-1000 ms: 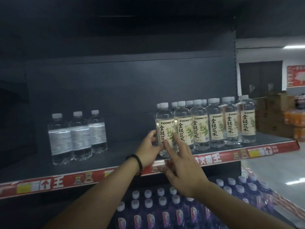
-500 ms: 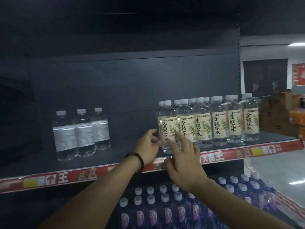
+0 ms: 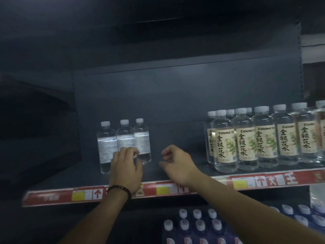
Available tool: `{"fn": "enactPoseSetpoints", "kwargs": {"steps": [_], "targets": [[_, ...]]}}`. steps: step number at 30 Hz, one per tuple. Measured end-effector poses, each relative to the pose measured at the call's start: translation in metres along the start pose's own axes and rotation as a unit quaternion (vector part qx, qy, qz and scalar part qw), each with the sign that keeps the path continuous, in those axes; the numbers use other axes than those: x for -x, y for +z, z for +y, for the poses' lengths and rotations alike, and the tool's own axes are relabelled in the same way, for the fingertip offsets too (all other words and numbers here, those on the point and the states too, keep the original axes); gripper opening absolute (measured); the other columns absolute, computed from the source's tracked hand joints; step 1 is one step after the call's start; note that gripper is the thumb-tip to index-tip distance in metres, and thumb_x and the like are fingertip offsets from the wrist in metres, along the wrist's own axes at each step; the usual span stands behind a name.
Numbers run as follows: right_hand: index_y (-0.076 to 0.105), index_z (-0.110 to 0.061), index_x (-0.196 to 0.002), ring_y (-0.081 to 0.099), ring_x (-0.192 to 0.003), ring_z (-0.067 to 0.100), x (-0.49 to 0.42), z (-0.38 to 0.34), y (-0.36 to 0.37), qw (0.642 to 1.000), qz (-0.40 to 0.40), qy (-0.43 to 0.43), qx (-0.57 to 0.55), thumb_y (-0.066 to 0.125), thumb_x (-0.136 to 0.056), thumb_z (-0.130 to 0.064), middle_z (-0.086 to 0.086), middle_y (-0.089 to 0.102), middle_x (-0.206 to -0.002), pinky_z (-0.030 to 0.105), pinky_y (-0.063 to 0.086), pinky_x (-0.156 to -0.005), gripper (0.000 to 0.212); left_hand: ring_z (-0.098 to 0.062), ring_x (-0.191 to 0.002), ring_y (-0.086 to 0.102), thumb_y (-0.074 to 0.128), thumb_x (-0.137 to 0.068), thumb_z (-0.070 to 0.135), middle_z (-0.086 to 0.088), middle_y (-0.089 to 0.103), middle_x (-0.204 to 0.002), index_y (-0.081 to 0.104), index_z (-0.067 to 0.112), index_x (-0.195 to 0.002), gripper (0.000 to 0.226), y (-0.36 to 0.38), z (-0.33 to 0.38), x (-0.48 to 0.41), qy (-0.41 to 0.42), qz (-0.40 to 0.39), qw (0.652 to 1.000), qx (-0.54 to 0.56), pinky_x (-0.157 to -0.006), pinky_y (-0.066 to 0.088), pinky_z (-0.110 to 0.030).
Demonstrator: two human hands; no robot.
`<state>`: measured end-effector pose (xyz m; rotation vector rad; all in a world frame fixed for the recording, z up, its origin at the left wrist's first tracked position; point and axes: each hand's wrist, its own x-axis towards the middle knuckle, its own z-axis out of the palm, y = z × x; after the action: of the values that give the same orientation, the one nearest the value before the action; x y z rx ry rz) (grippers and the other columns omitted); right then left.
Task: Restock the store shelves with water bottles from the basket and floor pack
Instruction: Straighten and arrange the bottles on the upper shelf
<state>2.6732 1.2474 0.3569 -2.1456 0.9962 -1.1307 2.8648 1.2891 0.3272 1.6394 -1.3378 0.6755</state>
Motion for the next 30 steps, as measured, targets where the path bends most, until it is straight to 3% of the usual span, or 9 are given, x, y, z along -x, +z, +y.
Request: {"fn": "enactPoseSetpoints", "kwargs": {"steps": [4,9,10,14,16,19,22,26,30], "targets": [[0.06,-0.021,-0.116,0.064,-0.102,0.017,-0.049,-0.002,0.04,0.999,0.013,0.043,-0.025,0.072,-0.093,-0.018,-0.005,0.064,-0.104,0.023,0.048,-0.082,0.026,-0.011,-0.113,0.038,0.055,-0.096,0.021,0.013,0.048,-0.118,0.052,0.035,-0.117,0.024,0.007,-0.01,0.001,-0.006,-0.026,1.0,-0.003,-0.1,0.038,-0.034],[0.056,-0.02,-0.097,0.071,-0.096,0.025,-0.109,-0.002,0.074,0.996,0.014,0.077,-0.05,0.078,-0.079,-0.013,0.008,0.07,-0.101,0.041,0.062,-0.08,0.029,-0.012,-0.116,0.036,0.049,-0.098,0.025,0.013,0.043,-0.125,0.047,0.036,-0.124,0.029,0.013,-0.014,-0.004,-0.02,-0.059,0.998,-0.013,-0.105,0.04,-0.038],[0.058,-0.015,-0.098,0.072,-0.095,0.027,-0.118,-0.001,0.078,0.995,0.013,0.081,-0.058,0.08,-0.074,-0.012,0.01,0.071,-0.101,0.043,0.063,-0.079,0.033,-0.012,-0.115,0.036,0.048,-0.098,0.025,0.013,0.042,-0.125,0.046,0.036,-0.124,0.028,0.013,-0.015,-0.003,-0.018,-0.059,0.998,-0.017,-0.105,0.04,-0.037],[0.059,-0.003,-0.116,0.077,-0.091,0.028,-0.143,0.002,0.09,0.991,-0.021,0.077,-0.109,0.087,-0.038,-0.021,0.014,0.074,-0.103,0.042,0.066,-0.07,0.085,-0.012,-0.115,0.036,0.045,-0.098,0.028,0.014,0.039,-0.124,0.044,0.037,-0.123,0.027,0.013,-0.016,-0.004,-0.014,-0.066,0.997,-0.025,-0.105,0.039,-0.036],[0.064,-0.003,-0.115,0.078,-0.088,0.026,-0.15,0.005,0.095,0.989,-0.035,0.064,-0.13,0.088,-0.05,-0.014,0.015,0.077,-0.103,0.043,0.067,-0.071,0.07,-0.011,-0.115,0.035,0.045,-0.098,0.029,0.015,0.039,-0.123,0.043,0.037,-0.123,0.027,0.014,-0.016,-0.004,-0.014,-0.072,0.997,-0.03,-0.106,0.037,-0.035],[0.076,-0.004,-0.108,0.079,-0.084,0.023,-0.149,0.008,0.096,0.984,-0.06,0.045,-0.162,0.084,-0.074,-0.001,0.014,0.081,-0.1,0.033,0.063,-0.068,0.034,-0.011,-0.116,0.035,0.044,-0.097,0.03,0.014,0.038,-0.123,0.043,0.037,-0.124,0.027,0.014,-0.017,-0.004,-0.007,-0.076,0.996,-0.039,-0.106,0.036,-0.034],[0.077,-0.007,-0.112,0.08,-0.092,0.021,-0.144,0.012,0.092,0.98,-0.071,0.025,-0.185,0.083,-0.08,0.0,0.01,0.082,-0.104,0.027,0.061,-0.071,0.033,-0.01,-0.116,0.035,0.043,-0.097,0.031,0.014,0.038,-0.124,0.042,0.037,-0.124,0.028,0.012,-0.015,-0.004,-0.004,-0.078,0.996,-0.043,-0.107,0.035,-0.033],[0.074,-0.008,-0.116,0.079,-0.102,0.024,-0.129,0.012,0.076,0.976,-0.091,0.023,-0.195,0.083,-0.084,0.001,0.008,0.081,-0.109,0.037,0.064,-0.09,0.035,-0.011,-0.118,0.037,0.043,-0.098,0.032,0.013,0.038,-0.127,0.041,0.035,-0.129,0.031,0.012,-0.015,-0.004,-0.001,-0.088,0.995,-0.042,-0.108,0.037,-0.035],[0.069,-0.013,-0.116,0.077,-0.102,0.022,-0.099,0.009,0.045,0.98,-0.091,0.023,-0.173,0.078,-0.092,-0.004,0.008,0.079,-0.112,0.034,0.064,-0.087,0.028,-0.01,-0.126,0.038,0.046,-0.101,0.035,0.015,0.036,-0.137,0.038,0.036,-0.138,0.038,0.01,-0.015,-0.004,0.024,-0.097,0.995,-0.012,-0.112,0.038,-0.036]]}}
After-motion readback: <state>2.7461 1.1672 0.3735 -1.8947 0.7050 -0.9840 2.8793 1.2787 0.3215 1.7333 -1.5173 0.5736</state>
